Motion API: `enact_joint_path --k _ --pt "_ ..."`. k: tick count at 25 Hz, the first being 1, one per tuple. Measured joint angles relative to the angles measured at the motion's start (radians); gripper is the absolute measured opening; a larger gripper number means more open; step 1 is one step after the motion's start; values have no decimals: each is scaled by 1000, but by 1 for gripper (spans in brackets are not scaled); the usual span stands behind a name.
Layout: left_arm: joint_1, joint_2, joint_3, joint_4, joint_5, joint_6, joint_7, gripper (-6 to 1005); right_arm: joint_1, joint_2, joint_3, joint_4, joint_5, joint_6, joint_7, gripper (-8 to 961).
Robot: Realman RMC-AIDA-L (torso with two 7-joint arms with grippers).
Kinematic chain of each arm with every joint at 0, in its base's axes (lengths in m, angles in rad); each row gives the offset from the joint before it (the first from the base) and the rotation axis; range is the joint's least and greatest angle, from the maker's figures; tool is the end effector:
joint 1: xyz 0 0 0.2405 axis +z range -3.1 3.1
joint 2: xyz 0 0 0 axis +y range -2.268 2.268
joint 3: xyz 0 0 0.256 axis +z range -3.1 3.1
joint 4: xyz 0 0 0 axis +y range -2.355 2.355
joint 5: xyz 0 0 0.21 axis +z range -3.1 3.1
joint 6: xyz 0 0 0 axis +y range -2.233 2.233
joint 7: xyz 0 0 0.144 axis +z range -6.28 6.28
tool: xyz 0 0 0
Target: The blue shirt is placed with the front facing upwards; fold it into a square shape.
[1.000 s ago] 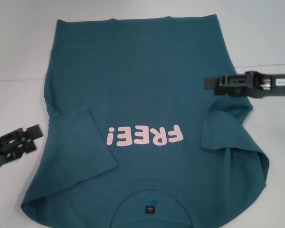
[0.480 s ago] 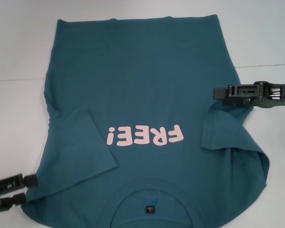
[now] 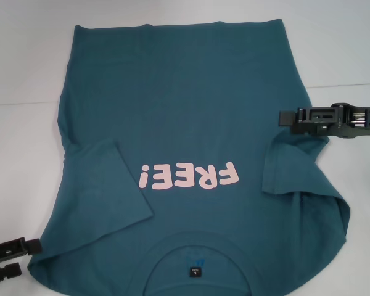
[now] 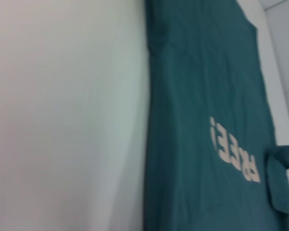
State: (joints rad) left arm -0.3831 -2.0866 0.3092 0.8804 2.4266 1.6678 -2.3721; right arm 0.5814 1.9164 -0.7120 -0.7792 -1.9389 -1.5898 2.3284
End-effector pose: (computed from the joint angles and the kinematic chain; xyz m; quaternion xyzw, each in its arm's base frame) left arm -0.3546 0.2664 0.0548 -0.6609 -0.7117 -0.2009 0.1278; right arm 0.2494 0.3707 0.0864 -0.7990 0.5336 0.2643 0.0835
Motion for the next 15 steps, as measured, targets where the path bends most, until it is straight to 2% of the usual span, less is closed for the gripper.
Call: enact_joint_path --k 15 --pt "-29 -2 78 -66 12 -106 -7 950 -4 -1 4 0 1 16 3 732"
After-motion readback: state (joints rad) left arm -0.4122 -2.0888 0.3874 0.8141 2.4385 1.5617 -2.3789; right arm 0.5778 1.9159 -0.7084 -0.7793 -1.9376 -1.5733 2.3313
